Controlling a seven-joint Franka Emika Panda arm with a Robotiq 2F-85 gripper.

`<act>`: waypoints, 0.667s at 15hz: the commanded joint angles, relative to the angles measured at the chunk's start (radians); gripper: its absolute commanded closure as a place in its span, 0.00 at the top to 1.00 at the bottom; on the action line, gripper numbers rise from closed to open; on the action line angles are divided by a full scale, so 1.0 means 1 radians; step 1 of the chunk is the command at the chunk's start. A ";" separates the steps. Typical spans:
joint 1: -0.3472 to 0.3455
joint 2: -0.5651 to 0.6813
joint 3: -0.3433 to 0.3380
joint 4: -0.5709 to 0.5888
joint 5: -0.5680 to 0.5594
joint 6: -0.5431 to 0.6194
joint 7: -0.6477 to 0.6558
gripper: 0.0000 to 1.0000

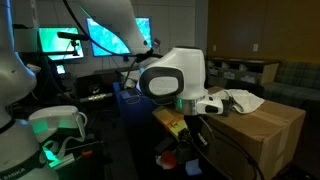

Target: Swap the things on the box with the things on the table

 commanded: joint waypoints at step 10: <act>0.255 0.317 -0.201 0.139 -0.284 0.165 0.452 0.07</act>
